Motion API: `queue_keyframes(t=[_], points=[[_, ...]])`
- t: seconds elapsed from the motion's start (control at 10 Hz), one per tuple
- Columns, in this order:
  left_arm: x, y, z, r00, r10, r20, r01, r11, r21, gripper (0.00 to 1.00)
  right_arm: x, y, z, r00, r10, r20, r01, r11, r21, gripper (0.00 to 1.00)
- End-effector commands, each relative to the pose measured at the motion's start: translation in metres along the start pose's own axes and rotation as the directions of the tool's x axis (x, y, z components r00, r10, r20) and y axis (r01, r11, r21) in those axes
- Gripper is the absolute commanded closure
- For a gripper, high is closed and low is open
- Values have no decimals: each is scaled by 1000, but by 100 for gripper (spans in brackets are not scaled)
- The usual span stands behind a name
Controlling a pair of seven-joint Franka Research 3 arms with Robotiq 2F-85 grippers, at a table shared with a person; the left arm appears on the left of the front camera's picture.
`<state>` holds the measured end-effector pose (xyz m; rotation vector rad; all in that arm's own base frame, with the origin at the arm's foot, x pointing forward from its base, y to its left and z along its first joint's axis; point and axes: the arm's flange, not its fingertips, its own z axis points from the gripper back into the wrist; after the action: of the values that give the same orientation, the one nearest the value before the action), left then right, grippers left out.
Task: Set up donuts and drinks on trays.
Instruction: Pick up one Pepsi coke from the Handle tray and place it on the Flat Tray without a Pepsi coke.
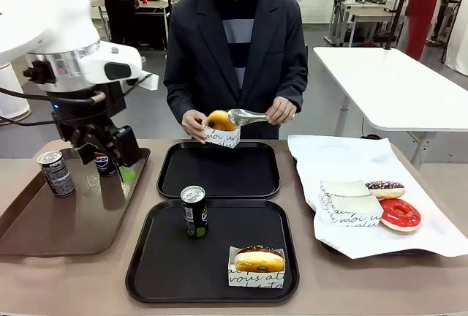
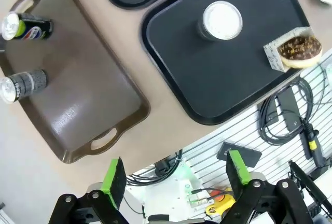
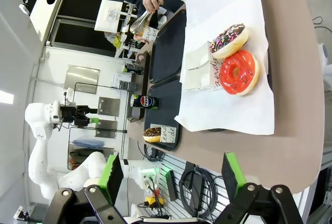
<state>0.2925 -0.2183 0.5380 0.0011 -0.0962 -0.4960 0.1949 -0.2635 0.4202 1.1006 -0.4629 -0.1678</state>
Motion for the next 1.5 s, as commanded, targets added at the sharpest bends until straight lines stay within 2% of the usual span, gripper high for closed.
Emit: queue_keyframes(t=[0.0,0.1,0.2,0.3,0.4,0.5,0.6,0.7,0.8,1.4], points=[[5,101,6,982,182,46,-179,982,-58,0,3,0,1,1000,20,18,-20,1000,24,0],[14,161,12,957,267,115,-267,964,-15,0,3,0,1,1000,20,18,-20,1000,24,0],[-14,201,5,904,387,181,-391,920,-18,0,3,0,1,1000,20,18,-20,1000,24,0],[-33,232,-3,872,424,245,-439,898,10,0,3,0,1,1000,20,18,-20,1000,24,0],[-26,269,-7,861,432,270,-458,888,41,0,3,0,1,1000,20,18,-20,1000,24,0],[-30,285,-16,843,451,292,-485,873,54,0,3,0,1,1000,20,18,-20,1000,24,0],[-40,284,-28,831,467,303,-501,864,41,0,3,0,1,1000,20,18,-20,1000,24,0],[-31,286,-29,835,469,288,-492,871,10,0,3,0,1,1000,20,18,-20,1000,24,0],[-42,299,-10,825,482,295,-508,861,14,0,3,0,1,1000,20,18,-20,1000,24,0],[-40,298,-12,823,479,305,-507,862,14,0,3,0,1,1000,20,18,-20,1000,24,0]])
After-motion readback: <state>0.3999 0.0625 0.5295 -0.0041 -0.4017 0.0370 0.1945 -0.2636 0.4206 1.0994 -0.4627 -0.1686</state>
